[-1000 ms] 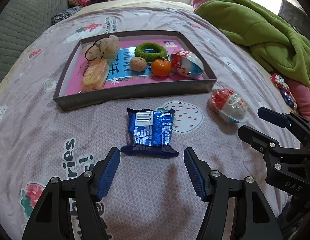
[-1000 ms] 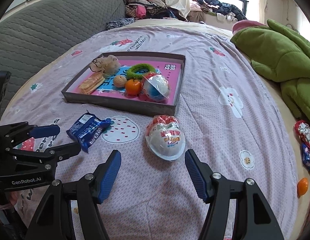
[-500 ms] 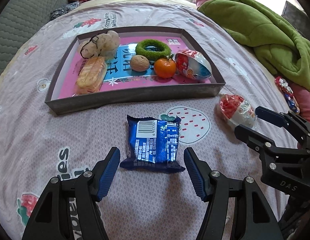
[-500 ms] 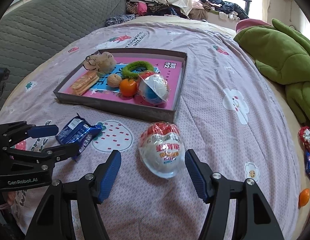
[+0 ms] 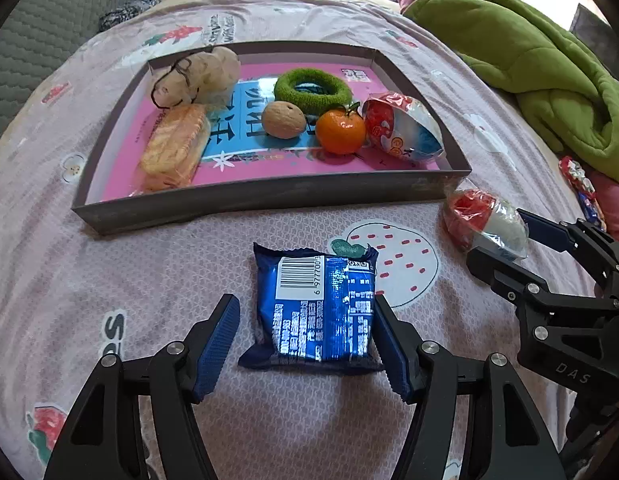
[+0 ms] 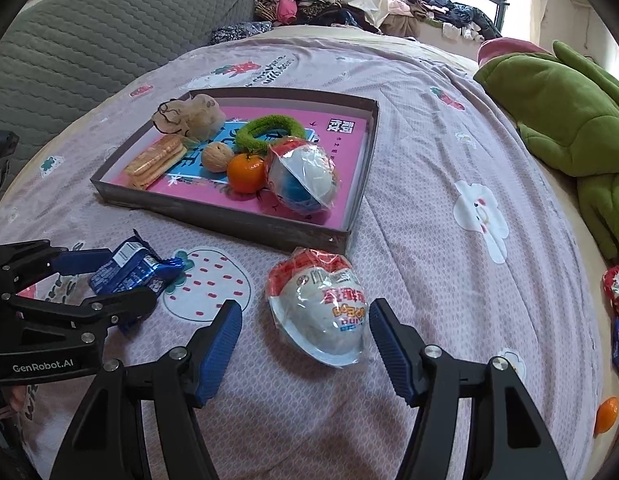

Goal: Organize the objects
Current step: 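Close the left tool on the blue packet while the right tool grasps the egg candy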

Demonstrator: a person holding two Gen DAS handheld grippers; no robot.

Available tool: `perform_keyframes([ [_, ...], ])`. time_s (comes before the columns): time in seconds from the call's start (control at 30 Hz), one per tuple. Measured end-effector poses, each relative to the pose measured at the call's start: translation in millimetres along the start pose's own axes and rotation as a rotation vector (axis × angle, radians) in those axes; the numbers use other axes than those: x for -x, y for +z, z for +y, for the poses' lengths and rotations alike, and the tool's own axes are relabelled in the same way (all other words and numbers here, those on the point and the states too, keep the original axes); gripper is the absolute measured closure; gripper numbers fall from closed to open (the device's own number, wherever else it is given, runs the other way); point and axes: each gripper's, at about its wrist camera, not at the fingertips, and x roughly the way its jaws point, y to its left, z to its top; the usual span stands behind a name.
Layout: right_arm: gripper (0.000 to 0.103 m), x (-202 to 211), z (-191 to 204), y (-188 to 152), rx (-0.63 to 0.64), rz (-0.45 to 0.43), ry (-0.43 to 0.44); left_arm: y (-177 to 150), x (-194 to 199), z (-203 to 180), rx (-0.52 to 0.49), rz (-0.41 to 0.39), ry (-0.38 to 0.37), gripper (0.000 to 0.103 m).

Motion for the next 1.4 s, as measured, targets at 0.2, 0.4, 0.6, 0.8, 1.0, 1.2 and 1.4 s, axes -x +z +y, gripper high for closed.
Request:
perform_keyframes([
  [0.2, 0.037, -12, -4, 4, 0.001, 0.007, -0.016, 4, -7, 1, 0.010, -0.001, 0.002, 0.035],
  [0.4, 0.048, -20, -7, 2, -0.028, 0.023, -0.010, 6, -10, 1, 0.011, -0.007, 0.004, 0.035],
  [0.6, 0.049, -17, -2, 1, -0.010, 0.017, -0.002, 8, -12, 4, 0.016, -0.005, -0.004, 0.035],
  [0.8, 0.050, -10, 5, 1, -0.008, -0.003, 0.028, 8, -13, -1, 0.009, -0.004, 0.015, 0.040],
  [1.0, 0.050, -3, 6, 1, -0.019, -0.020, 0.045, 5, -8, -6, -0.010, -0.001, 0.016, 0.050],
  [1.2, 0.050, 2, 11, 2, -0.014, -0.032, 0.062, -3, 1, -7, -0.004, -0.019, 0.007, 0.050],
  [1.4, 0.050, 14, 18, 2, -0.008, -0.062, 0.075, -7, 19, -2, 0.005, -0.047, 0.021, 0.050],
])
